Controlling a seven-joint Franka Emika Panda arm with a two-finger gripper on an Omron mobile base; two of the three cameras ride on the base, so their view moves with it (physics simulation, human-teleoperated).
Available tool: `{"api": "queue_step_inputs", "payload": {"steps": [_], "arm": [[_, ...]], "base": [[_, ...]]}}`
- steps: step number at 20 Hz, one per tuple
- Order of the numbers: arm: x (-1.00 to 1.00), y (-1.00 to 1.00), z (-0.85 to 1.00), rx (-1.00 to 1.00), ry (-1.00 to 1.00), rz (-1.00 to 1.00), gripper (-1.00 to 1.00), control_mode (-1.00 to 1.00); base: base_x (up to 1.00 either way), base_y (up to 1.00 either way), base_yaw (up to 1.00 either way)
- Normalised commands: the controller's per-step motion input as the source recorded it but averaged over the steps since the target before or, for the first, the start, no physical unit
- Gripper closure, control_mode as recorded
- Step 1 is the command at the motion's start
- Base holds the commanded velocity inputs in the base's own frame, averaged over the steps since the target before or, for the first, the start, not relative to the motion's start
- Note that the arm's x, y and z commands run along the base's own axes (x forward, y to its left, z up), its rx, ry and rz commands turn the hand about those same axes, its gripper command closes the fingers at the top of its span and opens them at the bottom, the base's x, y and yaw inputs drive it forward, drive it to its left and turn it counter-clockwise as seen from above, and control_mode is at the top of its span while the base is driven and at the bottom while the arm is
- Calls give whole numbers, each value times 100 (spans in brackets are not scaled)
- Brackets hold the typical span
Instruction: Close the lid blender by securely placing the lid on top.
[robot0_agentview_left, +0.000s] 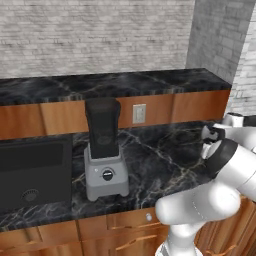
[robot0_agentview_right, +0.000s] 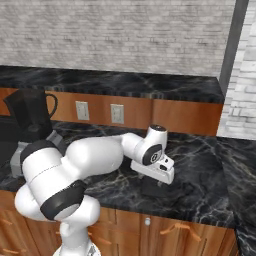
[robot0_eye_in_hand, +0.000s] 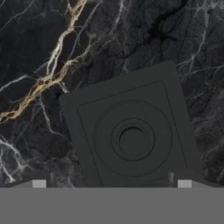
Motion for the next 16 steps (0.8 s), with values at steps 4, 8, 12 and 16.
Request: {"api": "queue_step_inputs", "payload": {"steps": [4,8,12,16], "arm": [[8,-6,-22,0,0,0,-100,-100],[0,0,-21,0,0,0,-100,-100],[0,0,-23,0,0,0,-100,-100],[0,0,-22,0,0,0,-100,-100]], "base": [[0,0,0],[0,0,0],[0,0,0],[0,0,0]]}}
